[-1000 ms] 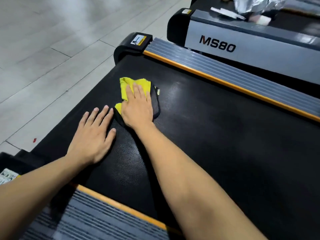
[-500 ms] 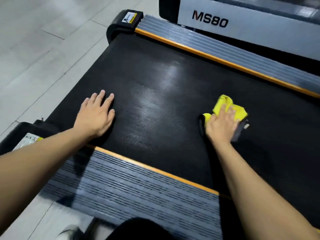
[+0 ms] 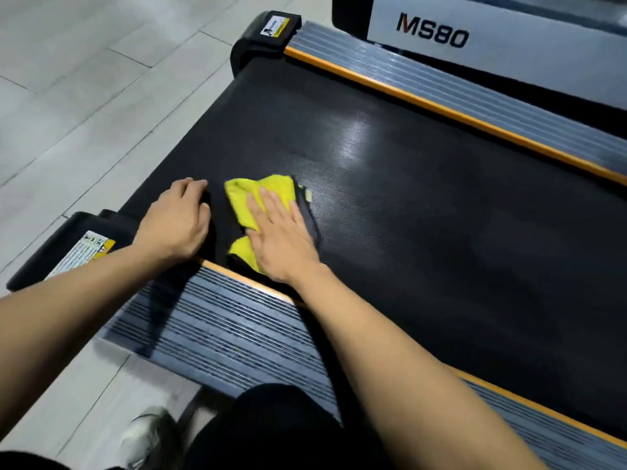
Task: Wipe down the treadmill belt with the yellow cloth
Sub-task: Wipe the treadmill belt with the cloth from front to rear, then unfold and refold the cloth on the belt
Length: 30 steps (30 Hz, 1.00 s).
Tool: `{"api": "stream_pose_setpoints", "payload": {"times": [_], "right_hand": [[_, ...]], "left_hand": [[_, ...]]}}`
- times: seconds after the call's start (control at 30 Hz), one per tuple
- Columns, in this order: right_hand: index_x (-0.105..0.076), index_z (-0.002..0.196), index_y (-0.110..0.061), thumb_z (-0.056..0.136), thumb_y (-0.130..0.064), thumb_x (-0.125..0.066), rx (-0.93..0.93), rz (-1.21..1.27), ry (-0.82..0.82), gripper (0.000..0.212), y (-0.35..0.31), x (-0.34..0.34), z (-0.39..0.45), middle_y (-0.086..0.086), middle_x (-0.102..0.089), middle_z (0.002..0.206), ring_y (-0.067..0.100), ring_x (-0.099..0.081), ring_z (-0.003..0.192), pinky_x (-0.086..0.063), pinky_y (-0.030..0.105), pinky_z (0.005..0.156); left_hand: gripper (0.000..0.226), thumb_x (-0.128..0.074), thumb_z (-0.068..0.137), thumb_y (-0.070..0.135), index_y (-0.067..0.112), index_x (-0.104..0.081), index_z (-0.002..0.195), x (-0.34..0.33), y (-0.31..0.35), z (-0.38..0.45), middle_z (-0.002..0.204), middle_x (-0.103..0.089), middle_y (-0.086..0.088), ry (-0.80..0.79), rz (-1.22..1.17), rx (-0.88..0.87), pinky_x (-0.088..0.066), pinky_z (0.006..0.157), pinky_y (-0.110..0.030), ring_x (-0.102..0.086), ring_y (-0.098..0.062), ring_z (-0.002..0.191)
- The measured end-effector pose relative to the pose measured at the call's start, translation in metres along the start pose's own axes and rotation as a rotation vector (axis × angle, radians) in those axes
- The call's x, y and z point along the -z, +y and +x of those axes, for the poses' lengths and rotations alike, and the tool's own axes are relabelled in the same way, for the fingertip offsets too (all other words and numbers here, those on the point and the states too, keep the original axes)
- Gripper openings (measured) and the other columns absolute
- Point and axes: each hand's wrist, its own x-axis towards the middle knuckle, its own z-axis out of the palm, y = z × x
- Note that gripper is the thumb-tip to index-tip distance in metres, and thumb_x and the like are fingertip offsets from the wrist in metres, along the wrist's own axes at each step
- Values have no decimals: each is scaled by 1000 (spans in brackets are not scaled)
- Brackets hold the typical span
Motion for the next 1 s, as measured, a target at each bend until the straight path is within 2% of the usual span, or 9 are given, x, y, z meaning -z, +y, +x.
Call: {"api": "stream_pose_setpoints", "payload": {"times": [0.13,0.3,0.43,0.5,0.57,0.7,0.83,0.9,1.0], "right_hand": [[-6,159,-26,103,-43,-25,-254,29,43,62,74,17,-85,-1,2,167,15,5,153,5,43,124],[-2,159,-28,104,-44,-27,-473,90,67,61,117,32,-150,0,3,167,16,4,153,6,41,123],[-33,153,-25,104,-31,-43,-436,478,297,50,128,60,-158,-5,-32,159,4,-26,144,-14,26,120],[-50,142,-25,99,-25,-50,-569,514,523,43,144,75,-170,-3,-53,142,13,-48,131,-35,34,113],[-56,132,-25,94,-28,-55,-760,428,579,39,161,86,-181,0,-61,126,21,-56,116,-44,39,102],[-53,127,-22,89,-43,-60,-952,527,434,45,178,98,-172,0,-61,111,23,-58,109,-45,37,92],[-53,129,-18,84,-54,-65,-991,611,304,59,177,103,-145,-5,-56,113,22,-56,116,-46,38,98],[-55,125,-17,83,-55,-66,-998,620,269,57,176,103,-137,-2,-57,118,22,-56,117,-46,38,98],[-59,114,-23,84,-54,-64,-958,488,309,43,173,103,-138,2,-57,119,25,-56,113,-46,41,98]], "left_hand": [[47,-40,102,29,9,-45,144,-11,49,-9,152,-42,-20,-13,22,-97,-38,109,-52,-44,-43,135],[56,-31,93,43,13,-58,132,-27,126,-37,143,-52,-15,-125,55,-267,-43,106,-48,-48,-38,131],[40,-41,100,41,14,-61,122,-41,179,-56,123,-59,-12,-250,116,-358,-44,100,-46,-52,-37,114],[37,-45,99,38,14,-66,117,-46,200,-57,117,-66,-13,-321,-26,-313,-45,97,-42,-57,-37,110],[32,-51,97,35,12,-71,109,-49,219,-54,109,-72,-12,-382,-240,-188,-49,92,-38,-63,-35,107],[26,-61,86,29,6,-68,77,-59,250,-36,72,-69,-12,-388,-629,172,-56,80,-39,-71,-38,90],[49,-71,70,40,-2,-67,95,-70,265,-20,89,-70,-28,-320,-805,396,-59,74,-41,-71,-39,79],[43,-78,73,39,3,-68,96,-69,267,-16,84,-70,-19,-324,-848,435,-57,70,-37,-70,-34,77],[23,-79,79,29,18,-61,68,-70,265,-9,63,-58,-1,-351,-789,332,-44,62,-25,-56,-23,63]]}}
